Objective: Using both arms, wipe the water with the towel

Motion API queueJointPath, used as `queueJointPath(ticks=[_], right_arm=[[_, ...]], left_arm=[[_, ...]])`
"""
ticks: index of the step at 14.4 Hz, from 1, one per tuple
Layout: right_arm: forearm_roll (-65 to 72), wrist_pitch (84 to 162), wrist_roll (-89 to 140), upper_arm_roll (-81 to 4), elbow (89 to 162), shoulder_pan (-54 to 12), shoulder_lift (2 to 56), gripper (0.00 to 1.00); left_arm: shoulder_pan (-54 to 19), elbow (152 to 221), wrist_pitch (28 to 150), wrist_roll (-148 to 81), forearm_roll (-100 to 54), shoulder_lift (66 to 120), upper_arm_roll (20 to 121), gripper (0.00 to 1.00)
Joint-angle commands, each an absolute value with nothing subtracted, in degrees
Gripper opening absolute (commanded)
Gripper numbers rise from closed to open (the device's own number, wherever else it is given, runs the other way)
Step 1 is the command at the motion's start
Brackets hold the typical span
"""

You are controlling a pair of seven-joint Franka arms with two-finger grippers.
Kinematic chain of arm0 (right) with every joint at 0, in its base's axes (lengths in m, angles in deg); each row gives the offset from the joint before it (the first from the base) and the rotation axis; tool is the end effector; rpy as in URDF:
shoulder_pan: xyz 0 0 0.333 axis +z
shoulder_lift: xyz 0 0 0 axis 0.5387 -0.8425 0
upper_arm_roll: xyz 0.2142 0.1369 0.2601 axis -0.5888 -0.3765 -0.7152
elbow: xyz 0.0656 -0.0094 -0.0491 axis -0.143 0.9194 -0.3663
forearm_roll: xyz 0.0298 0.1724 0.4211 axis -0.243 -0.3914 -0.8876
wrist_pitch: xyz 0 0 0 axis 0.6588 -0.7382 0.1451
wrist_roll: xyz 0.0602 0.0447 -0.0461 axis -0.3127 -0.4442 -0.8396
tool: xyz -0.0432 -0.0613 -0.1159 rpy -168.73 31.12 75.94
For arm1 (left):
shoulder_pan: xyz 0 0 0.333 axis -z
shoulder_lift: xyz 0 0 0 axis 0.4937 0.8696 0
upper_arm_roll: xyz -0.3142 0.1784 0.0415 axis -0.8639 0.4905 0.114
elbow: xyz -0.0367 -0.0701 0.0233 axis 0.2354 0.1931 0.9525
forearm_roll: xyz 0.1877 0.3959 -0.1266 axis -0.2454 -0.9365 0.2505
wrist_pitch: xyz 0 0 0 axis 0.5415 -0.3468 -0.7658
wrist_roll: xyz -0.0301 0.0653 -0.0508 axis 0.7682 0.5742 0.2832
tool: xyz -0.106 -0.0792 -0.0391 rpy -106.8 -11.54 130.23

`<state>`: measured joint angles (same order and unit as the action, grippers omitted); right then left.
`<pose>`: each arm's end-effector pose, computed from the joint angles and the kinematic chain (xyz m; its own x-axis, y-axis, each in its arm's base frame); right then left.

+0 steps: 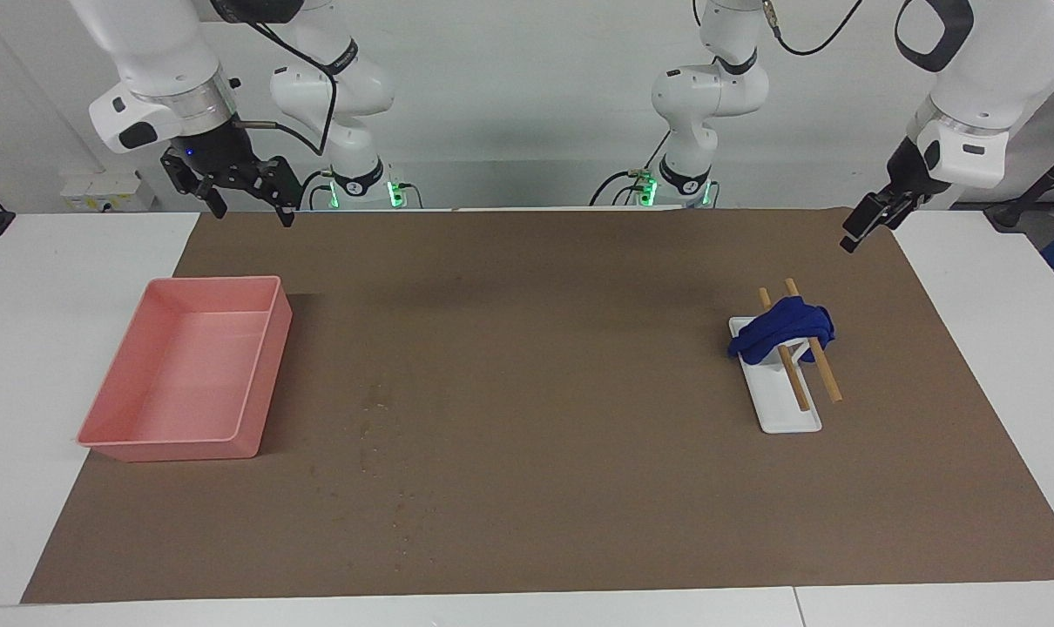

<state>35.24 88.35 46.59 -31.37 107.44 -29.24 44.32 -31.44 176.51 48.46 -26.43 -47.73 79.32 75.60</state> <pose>0.6036 0.0304 0.6749 0.9835 -0.1764 -0.0393 -0.1755 -0.9841 0.0260 0.6027 0.0419 0.6106 0.8933 0.4480 0.0373 0.4474 -0.8940 0.0239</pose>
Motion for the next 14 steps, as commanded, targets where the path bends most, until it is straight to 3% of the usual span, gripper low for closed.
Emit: queueJointPath(ticks=[1,8,14], right_arm=[[34.13,87.81,46.79,-31.08,108.34,-29.34,45.66,1.00],[33.42,92.28,46.70,-30.64,108.78,-29.34,44.87,1.00],[33.51,95.63,46.88,-30.64,108.95,-29.35,42.93,1.00]], left_arm=[[-33.79,189.83,56.74,-22.34,-47.75,71.95,75.25,1.00],[-33.29,197.15,65.53,4.61,-47.75,72.64,75.07,1.00],[-31.43,197.51,75.55,16.16,-47.92,80.01,75.16,1.00]])
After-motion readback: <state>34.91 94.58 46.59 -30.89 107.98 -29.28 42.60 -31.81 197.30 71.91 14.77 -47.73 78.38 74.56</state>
